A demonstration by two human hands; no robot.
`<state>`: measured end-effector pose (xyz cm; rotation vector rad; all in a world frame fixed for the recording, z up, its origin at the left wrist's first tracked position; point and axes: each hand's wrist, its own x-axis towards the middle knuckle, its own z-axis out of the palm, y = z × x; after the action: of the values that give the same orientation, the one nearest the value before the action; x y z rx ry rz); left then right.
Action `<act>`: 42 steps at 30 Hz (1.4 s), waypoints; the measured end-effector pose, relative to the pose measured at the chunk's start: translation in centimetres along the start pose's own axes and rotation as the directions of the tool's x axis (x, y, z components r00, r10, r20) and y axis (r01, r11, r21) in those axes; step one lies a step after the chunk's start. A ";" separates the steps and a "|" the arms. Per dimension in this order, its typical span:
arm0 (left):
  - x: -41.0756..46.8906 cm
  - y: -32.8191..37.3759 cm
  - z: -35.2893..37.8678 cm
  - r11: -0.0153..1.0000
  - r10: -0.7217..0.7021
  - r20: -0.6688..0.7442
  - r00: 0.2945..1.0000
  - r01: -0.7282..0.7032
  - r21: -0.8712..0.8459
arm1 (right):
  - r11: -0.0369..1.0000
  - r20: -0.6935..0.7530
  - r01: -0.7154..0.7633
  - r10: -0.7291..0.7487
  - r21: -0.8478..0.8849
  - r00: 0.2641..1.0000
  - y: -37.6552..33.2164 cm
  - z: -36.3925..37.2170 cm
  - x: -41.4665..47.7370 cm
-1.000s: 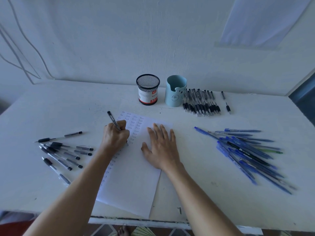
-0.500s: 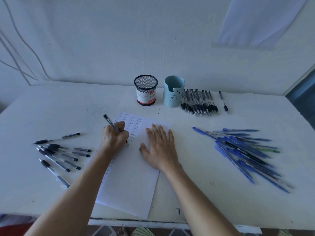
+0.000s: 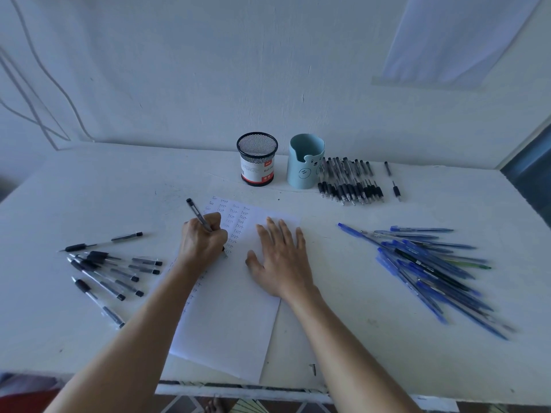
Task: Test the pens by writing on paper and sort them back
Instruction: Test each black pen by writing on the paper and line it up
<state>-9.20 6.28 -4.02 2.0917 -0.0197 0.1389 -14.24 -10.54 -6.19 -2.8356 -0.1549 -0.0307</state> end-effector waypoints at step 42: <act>1.4 2.1 3.2 0.865 0.033 0.030 0.999 -0.044 0.500 | 0.988 -0.085 -0.151 0.148 -0.025 0.985 2.2 -1.0 -0.2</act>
<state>-7.72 2.55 -3.62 2.6178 -0.0418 0.1594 -14.22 -12.97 -5.91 -2.8627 0.0772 -0.1184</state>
